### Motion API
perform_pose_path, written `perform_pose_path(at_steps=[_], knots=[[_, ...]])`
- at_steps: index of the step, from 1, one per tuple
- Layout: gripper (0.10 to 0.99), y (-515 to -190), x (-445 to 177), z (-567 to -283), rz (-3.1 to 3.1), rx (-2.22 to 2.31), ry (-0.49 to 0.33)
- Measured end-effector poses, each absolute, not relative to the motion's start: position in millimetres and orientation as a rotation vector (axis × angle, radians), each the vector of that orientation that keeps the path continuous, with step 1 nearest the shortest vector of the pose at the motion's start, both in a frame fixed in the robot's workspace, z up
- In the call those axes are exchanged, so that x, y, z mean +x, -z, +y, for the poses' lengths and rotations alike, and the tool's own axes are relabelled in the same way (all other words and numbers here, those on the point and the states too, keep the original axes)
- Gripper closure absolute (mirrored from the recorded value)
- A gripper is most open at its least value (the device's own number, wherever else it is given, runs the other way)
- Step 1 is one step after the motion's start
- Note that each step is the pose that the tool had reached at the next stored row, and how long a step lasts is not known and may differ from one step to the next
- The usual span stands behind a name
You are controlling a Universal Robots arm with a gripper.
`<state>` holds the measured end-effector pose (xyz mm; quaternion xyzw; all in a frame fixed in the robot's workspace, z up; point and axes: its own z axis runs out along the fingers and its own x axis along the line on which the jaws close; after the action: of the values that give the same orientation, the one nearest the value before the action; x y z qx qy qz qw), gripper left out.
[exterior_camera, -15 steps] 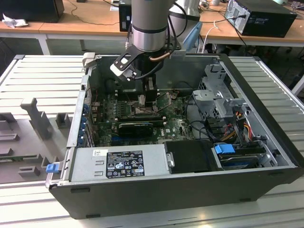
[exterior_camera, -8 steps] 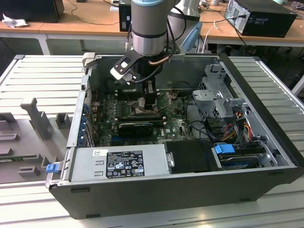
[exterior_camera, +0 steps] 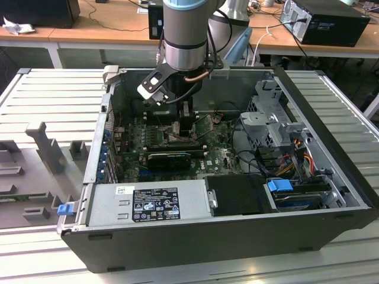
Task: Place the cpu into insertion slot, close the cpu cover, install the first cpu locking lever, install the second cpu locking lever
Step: 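Place the cpu into insertion slot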
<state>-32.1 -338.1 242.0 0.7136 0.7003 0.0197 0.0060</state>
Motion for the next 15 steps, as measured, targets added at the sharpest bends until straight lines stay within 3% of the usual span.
perform_pose_path(at_steps=[15], knots=[[0.553,-238.9,-32.2,-332.5,2.183,2.242,-0.062]])
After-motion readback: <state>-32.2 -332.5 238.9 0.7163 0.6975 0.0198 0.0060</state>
